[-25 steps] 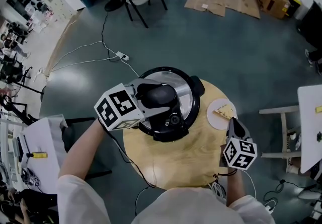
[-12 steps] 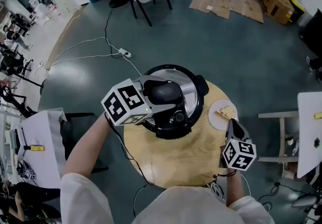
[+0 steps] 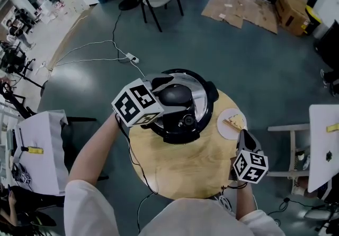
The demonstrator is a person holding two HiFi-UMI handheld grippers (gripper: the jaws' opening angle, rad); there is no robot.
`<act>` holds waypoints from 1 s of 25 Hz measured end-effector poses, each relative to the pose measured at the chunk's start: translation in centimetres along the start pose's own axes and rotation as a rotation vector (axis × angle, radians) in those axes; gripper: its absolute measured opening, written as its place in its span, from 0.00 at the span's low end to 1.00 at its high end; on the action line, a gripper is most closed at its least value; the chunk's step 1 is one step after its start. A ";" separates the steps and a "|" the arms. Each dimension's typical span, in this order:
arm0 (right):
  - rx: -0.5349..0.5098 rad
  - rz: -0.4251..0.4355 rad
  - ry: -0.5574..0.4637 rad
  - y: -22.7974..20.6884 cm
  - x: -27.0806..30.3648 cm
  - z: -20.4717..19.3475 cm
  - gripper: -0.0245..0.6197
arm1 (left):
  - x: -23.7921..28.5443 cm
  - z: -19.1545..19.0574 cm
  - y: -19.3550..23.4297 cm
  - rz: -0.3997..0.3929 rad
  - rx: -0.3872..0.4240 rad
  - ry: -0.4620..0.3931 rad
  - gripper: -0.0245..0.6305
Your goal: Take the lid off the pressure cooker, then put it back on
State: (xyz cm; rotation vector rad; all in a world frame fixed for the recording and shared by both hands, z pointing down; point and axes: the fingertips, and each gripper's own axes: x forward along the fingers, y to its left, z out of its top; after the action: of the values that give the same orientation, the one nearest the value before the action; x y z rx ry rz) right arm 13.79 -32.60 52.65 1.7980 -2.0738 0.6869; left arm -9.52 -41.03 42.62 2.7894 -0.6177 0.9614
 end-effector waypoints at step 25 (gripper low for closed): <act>-0.189 0.134 -0.158 5.6 -5.7 6.0 0.04 | -17.9 -1.1 -6.6 0.487 -0.276 -0.476 0.66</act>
State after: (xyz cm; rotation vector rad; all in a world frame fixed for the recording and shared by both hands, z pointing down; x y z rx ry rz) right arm 9.68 -30.60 43.77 1.6683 -2.2930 0.3769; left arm -20.14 -28.70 32.62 2.6590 -1.4178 0.2112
